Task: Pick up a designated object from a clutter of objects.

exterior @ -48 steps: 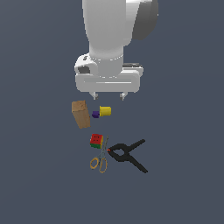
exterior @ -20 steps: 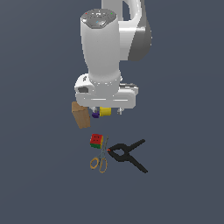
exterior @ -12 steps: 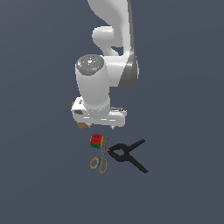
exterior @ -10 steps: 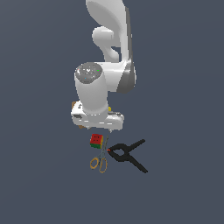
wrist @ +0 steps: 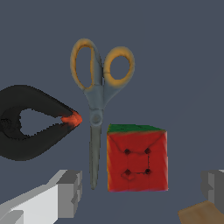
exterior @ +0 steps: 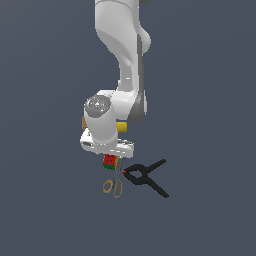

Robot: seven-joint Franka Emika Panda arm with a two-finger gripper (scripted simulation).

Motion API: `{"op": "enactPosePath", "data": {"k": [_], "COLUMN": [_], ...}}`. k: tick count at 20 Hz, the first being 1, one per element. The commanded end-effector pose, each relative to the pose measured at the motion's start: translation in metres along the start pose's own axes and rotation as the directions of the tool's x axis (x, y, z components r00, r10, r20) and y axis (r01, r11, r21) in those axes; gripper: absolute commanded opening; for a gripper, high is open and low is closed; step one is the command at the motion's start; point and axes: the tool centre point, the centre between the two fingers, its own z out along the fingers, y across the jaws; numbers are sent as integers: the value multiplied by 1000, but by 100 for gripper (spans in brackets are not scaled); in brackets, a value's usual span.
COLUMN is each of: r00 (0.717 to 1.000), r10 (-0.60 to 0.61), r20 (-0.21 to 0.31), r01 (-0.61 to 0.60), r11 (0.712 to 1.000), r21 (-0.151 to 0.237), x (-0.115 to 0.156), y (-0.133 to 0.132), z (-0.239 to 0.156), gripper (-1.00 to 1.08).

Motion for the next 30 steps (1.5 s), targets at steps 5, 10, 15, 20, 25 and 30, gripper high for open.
{"op": "enactPosePath", "data": {"k": [5,10,15,20,25,30], "r00": [1000,1000,1000,1000,1000,1000], "r10": [5,5,5,5,5,5], "r20": [1,1,0,0,0,0], "r01": [-5,-5,-5,-5,-5,-5], "r11": [1000,1000,1000,1000,1000,1000], "r21": [-2,-2,-2,-2,-2,-2], "x": [0,0,-1,0,0,0], "y": [3,3,4,4,4,4], "z": [9,18,42,58,60,60], "gripper": [100,100,100,100,-100,-100]}}
